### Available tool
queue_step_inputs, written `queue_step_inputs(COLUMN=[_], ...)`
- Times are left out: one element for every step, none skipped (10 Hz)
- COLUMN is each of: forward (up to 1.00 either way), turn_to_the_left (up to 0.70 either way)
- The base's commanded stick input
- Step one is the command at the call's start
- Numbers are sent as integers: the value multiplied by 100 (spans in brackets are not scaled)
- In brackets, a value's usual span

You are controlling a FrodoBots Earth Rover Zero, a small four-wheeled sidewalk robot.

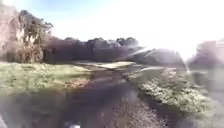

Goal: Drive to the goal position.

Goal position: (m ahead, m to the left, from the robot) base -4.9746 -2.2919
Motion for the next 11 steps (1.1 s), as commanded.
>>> queue_step_inputs(forward=[70, 70, 70, 70, 70, 70, 70, 70, 70, 70, 70], turn_to_the_left=[0, 0, 0, 0, 34, 35, 35, 35, 35, 35, 35])
